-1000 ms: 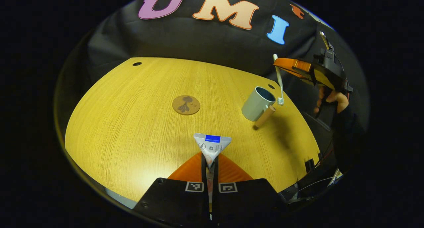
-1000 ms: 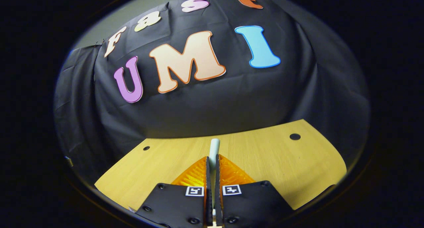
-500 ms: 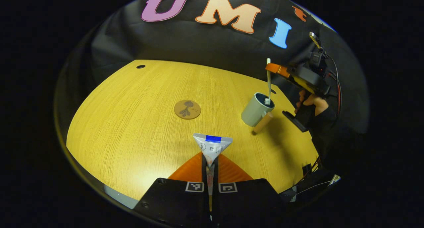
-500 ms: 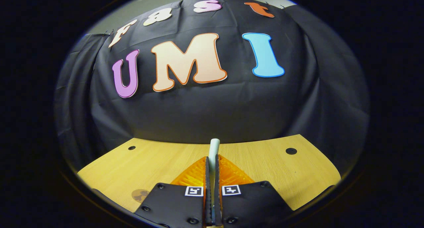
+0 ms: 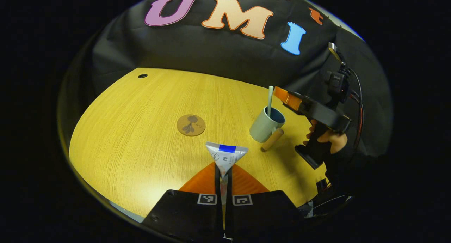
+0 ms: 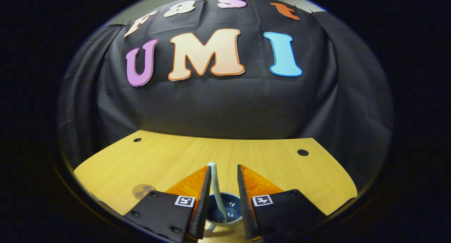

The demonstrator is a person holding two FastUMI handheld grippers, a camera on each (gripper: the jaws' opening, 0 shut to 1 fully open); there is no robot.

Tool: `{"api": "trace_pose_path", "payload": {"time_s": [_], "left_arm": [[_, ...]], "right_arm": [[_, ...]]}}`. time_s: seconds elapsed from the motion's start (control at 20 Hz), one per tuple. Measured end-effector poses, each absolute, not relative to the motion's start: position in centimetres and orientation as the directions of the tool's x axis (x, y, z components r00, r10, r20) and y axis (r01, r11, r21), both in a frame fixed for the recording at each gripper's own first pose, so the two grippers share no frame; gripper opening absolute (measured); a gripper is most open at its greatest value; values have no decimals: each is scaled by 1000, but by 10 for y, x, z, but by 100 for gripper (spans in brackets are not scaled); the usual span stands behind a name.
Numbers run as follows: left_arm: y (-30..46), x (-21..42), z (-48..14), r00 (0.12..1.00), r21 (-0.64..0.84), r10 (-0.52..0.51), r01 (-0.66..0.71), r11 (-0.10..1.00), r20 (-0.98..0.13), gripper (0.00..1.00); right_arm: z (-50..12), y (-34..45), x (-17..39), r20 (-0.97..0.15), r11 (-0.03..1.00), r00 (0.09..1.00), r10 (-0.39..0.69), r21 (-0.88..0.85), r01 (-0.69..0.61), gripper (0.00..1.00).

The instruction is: Put the toothbrush and toothpaste on the desktop into the cup, then pick up the cup and place it on the coaster on the desktop.

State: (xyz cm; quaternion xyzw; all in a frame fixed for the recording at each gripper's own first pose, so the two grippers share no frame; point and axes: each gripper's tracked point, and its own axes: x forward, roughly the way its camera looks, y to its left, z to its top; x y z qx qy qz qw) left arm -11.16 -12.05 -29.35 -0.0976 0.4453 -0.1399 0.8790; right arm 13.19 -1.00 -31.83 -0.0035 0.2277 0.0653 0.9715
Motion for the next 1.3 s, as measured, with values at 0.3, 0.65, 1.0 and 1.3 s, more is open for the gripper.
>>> {"api": "trace_pose_path", "payload": {"time_s": [0.3, 0.65, 1.0, 1.3], "left_arm": [[-135, -91, -285, 568, -329, -391, 213, 920, -724, 1], [-168, -42, -255, 613, -382, -486, 304, 873, -623, 1], [-212, 1, -227, 640, -393, -560, 401, 827, -526, 1], [-249, 33, -210, 656, -389, -596, 454, 802, -463, 1]], "right_arm": [[-325, -50, 73, -514, 996, 854, 85, 57, -65, 99], [-345, -99, -10, -608, 999, 794, 13, 33, 9, 97], [-344, -109, -43, -630, 999, 776, -15, 13, 30, 97], [-342, -113, -57, -643, 999, 766, -29, 14, 49, 97]]}}
